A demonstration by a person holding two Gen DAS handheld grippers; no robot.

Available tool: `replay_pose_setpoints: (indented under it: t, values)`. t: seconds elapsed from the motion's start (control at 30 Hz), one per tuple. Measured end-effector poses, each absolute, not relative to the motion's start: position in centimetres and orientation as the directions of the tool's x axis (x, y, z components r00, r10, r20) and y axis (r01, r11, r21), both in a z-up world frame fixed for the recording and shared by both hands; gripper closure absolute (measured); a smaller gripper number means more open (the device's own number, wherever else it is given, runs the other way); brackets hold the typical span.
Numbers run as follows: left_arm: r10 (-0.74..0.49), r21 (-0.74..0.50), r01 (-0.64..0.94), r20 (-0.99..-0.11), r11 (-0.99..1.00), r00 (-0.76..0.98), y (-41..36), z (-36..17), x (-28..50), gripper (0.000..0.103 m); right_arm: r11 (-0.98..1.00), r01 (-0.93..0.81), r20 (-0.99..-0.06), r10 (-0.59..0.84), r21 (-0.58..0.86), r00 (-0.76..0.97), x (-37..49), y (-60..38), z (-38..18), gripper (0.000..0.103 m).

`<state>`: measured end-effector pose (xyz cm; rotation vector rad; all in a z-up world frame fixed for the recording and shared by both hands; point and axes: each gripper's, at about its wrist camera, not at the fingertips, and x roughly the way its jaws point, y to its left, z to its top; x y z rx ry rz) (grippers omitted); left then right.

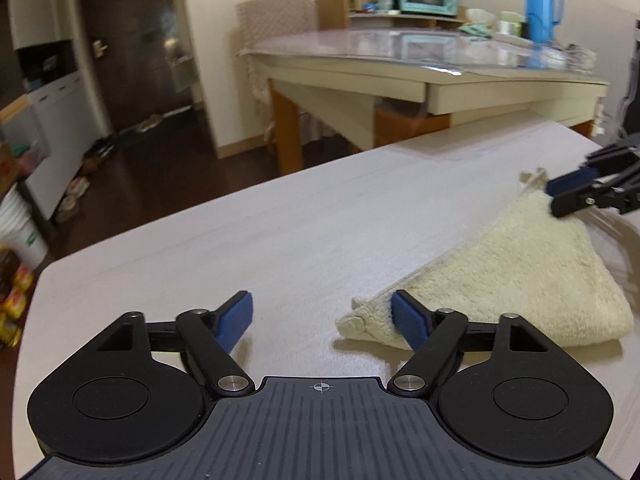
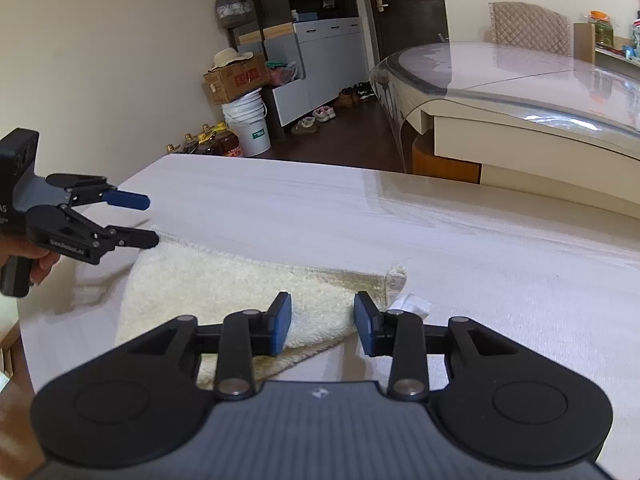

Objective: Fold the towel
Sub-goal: 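Open both grippers and release the folded yellow towel triangle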

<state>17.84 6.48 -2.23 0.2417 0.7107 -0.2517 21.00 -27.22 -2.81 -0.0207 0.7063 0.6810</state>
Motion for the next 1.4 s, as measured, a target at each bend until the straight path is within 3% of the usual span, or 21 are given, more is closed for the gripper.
replay_pose_setpoints:
  t: [0.17, 0.6, 0.97, 1.4]
  values:
    - [-0.098, 0.115, 0.234, -0.670, 0.965, 0.736, 6.1, -1.7, 16.1, 0.010, 0.800, -0.567, -0.607, 0.554, 0.198, 0.570, 19.2, -27.4, -2.2, 0.057]
    - [-0.099, 0.069, 0.189, -0.656, 0.980, 0.749, 4.8, -1.2, 11.6, 0.008, 0.815, -0.540, -0.602, 0.543, 0.210, 0.586, 14.3, -28.1, -1.1, 0.042]
    - [-0.079, 0.081, 0.170, -0.642, 0.982, 0.763, 2.7, -0.9, 6.1, 0.002, 0.814, -0.549, -0.608, 0.536, 0.188, 0.586, 10.9, -28.2, -1.0, 0.021]
    - [-0.088, 0.064, 0.170, -0.650, 0.983, 0.755, 1.3, -1.5, 4.6, 0.000, 0.826, -0.532, -0.596, 0.526, 0.187, 0.607, 8.5, -29.9, -0.4, 0.017]
